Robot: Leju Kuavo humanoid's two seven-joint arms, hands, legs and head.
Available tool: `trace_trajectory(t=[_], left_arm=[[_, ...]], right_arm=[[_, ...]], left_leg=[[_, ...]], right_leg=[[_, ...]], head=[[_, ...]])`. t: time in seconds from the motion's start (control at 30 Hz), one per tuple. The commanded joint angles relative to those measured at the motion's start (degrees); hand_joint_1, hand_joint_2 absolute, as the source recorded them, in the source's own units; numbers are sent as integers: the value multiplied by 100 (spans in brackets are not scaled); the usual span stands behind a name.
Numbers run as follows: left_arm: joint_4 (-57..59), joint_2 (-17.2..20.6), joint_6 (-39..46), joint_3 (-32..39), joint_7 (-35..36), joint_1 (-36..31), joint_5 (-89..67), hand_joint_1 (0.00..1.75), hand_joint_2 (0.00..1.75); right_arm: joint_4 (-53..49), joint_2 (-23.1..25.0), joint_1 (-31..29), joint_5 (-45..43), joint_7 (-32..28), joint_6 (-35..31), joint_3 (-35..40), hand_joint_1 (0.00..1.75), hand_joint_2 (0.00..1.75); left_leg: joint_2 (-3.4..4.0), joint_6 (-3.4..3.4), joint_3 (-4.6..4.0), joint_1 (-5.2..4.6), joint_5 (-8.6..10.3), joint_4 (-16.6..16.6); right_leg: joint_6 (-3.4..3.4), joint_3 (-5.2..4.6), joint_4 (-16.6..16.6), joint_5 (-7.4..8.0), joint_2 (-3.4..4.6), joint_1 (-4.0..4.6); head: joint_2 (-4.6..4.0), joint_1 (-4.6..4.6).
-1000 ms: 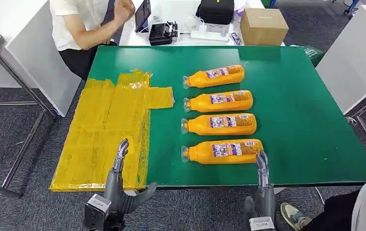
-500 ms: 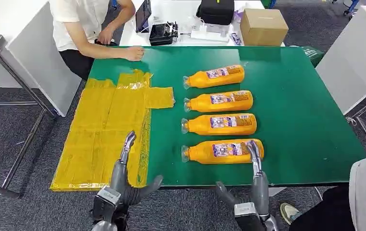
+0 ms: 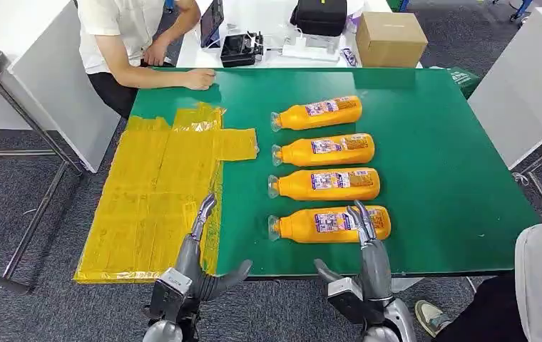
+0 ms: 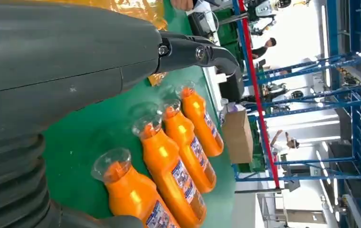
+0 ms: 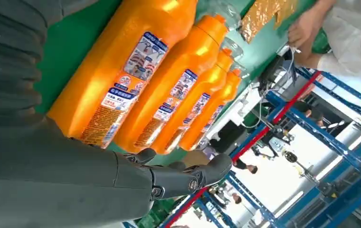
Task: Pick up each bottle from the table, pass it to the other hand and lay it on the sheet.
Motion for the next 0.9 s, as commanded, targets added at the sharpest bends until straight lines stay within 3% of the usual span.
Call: trace_trajectory(t=[0.03, 0.13, 0.33, 0.43, 0.7, 0.9], left_arm=[[626, 9, -213, -128, 54, -376, 58, 0, 175], [677, -39, -206, -67, -2, -421, 183, 0, 175], [380, -14, -138, -114, 54, -464, 125, 0, 175], [265, -27, -197, -112, 153, -469, 144, 0, 175], [242, -15, -206, -120, 165, -460, 148, 0, 175], [177, -6, -309, -91, 240, -471, 250, 0, 175]], right_arm=[[1096, -522, -755, 798, 229, -185, 271, 0, 175], [1549, -585, -1230, 1005, 188, -181, 316, 0, 175], [2191, -664, -1805, 1548, 674, 160, 745, 0, 175], [2419, -782, -1941, 2199, 1170, 84, 1033, 0, 175], [2532, -722, -1930, 2139, 1285, 115, 984, 0, 175], [3010, -782, -2162, 3043, 2103, -231, 1081, 0, 175]], left_leg=[[10, -2, 17, -1, 2, -9], [20, -1, 16, 1, 4, -9], [23, 0, 18, -2, 5, -7], [16, -1, 21, -2, 8, -8], [8, 0, 9, -3, 9, -3], [6, 0, 1, -2, 11, 0]], right_leg=[[-3, 16, -11, 6, 3, 1], [-3, 15, -14, 12, 12, 2], [3, 15, -10, 15, 13, 0], [1, 19, -10, 13, 6, 0], [7, 12, -5, 10, 4, -2], [7, 5, -3, 12, 3, -1]], head=[[0, -2], [0, -2], [0, -2], [0, 0], [0, -2], [0, -2]])
